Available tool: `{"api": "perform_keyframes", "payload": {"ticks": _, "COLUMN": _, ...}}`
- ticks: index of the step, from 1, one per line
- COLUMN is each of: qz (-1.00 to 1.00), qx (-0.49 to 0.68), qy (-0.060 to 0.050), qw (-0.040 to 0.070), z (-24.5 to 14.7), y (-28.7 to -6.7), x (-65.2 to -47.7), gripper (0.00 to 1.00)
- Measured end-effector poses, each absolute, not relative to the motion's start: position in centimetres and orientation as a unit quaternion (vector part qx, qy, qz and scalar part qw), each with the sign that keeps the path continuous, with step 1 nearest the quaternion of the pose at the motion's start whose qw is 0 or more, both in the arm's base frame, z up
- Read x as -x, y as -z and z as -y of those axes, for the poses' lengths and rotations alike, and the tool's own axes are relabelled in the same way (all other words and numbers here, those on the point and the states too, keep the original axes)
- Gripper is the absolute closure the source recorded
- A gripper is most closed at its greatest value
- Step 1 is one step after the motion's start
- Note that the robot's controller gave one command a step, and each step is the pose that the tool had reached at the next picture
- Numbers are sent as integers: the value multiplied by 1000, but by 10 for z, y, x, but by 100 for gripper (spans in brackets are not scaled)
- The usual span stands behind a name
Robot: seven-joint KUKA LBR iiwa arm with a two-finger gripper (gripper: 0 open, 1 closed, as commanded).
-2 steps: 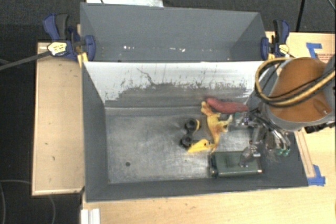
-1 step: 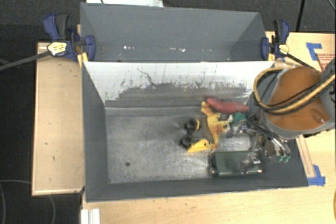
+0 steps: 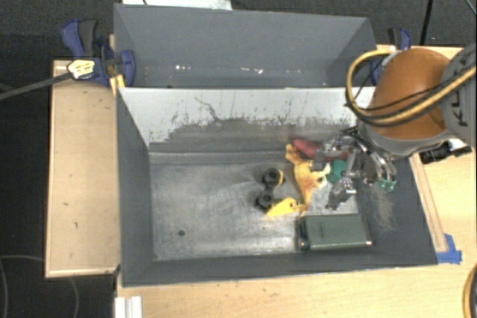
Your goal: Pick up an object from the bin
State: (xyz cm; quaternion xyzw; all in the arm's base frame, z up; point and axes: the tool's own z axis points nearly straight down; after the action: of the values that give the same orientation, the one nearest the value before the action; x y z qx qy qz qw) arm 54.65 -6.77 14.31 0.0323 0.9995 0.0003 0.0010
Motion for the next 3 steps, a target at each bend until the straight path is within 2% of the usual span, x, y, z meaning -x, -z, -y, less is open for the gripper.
{"api": "perform_keyframes", "payload": {"ticks": 1, "qz": -999, "qx": -41, "qy": 0, "qw": 3, "z": 62, "y": -83, "x": -576, "gripper": 0}}
{"api": "perform_keyframes", "payload": {"ticks": 2, "qz": -998, "qx": -58, "qy": -3, "qw": 1, "z": 82, "y": -73, "x": -582, "gripper": 100}}
{"api": "perform_keyframes", "payload": {"ticks": 3, "qz": -998, "qx": -58, "qy": -3, "qw": 1, "z": 82, "y": -73, "x": -582, "gripper": 100}}
